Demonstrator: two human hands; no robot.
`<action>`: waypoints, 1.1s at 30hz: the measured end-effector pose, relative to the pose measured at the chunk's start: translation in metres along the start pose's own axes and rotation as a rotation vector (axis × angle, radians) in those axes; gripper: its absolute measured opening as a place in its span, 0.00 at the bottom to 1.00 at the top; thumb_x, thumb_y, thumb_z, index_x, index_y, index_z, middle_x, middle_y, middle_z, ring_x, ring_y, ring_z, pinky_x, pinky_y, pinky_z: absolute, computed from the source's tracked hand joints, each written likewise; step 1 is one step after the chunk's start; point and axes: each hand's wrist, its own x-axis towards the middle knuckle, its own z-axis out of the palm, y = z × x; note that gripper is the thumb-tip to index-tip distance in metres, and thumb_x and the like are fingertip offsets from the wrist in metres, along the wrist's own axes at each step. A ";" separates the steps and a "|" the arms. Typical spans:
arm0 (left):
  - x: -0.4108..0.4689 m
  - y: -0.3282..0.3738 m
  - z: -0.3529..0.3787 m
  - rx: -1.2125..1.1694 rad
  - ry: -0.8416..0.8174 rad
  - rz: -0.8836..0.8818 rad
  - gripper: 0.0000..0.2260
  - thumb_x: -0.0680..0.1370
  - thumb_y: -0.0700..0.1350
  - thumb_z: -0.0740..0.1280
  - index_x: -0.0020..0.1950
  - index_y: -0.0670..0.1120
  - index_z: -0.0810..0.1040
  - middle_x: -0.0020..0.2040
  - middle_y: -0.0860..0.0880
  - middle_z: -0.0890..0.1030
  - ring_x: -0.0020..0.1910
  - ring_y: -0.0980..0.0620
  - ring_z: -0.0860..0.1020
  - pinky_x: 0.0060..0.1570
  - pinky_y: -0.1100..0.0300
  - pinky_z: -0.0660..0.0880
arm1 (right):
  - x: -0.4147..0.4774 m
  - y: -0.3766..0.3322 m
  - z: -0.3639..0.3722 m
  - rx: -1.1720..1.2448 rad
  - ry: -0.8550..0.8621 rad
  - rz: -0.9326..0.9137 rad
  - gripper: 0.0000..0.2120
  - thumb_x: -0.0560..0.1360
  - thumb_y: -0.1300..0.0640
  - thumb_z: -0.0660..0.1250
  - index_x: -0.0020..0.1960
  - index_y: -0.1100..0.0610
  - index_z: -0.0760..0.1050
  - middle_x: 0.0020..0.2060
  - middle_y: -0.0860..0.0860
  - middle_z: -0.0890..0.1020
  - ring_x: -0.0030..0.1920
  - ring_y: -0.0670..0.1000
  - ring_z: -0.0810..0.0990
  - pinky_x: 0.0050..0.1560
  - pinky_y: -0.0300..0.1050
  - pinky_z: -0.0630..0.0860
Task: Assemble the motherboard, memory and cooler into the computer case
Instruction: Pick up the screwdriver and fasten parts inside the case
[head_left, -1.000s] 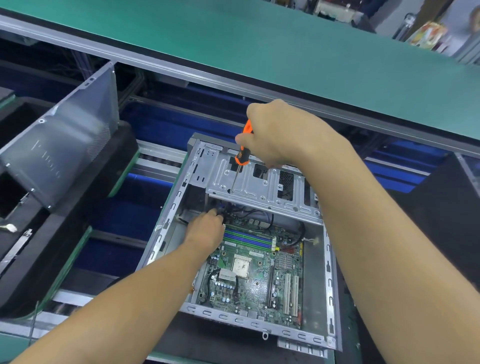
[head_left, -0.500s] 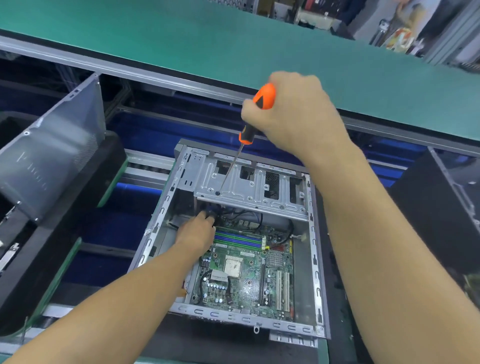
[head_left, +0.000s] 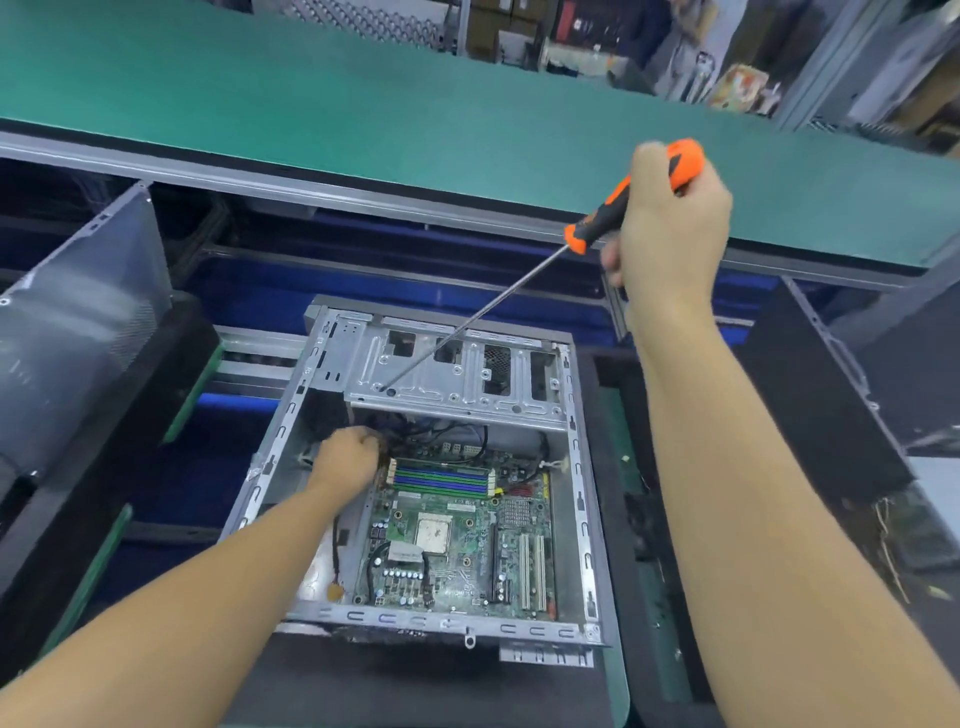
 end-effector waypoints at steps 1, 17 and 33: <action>-0.001 0.004 -0.003 -0.200 -0.017 -0.100 0.11 0.82 0.38 0.58 0.50 0.40 0.80 0.44 0.44 0.83 0.48 0.44 0.82 0.52 0.50 0.78 | -0.001 0.008 -0.001 0.028 -0.006 0.053 0.12 0.74 0.53 0.60 0.35 0.53 0.61 0.23 0.58 0.78 0.21 0.57 0.75 0.23 0.37 0.62; -0.049 0.030 -0.045 -0.350 -0.409 0.164 0.31 0.66 0.74 0.68 0.45 0.46 0.84 0.30 0.48 0.73 0.31 0.52 0.73 0.39 0.65 0.75 | -0.011 0.092 -0.019 0.090 -0.072 0.402 0.08 0.77 0.55 0.60 0.40 0.57 0.67 0.29 0.63 0.81 0.23 0.51 0.72 0.24 0.40 0.67; -0.069 0.031 -0.034 0.063 0.095 0.328 0.11 0.82 0.49 0.59 0.43 0.58 0.76 0.40 0.63 0.80 0.41 0.64 0.77 0.38 0.61 0.71 | -0.034 0.096 -0.010 0.225 -0.345 0.138 0.06 0.77 0.56 0.62 0.42 0.55 0.71 0.27 0.61 0.82 0.24 0.56 0.77 0.25 0.42 0.73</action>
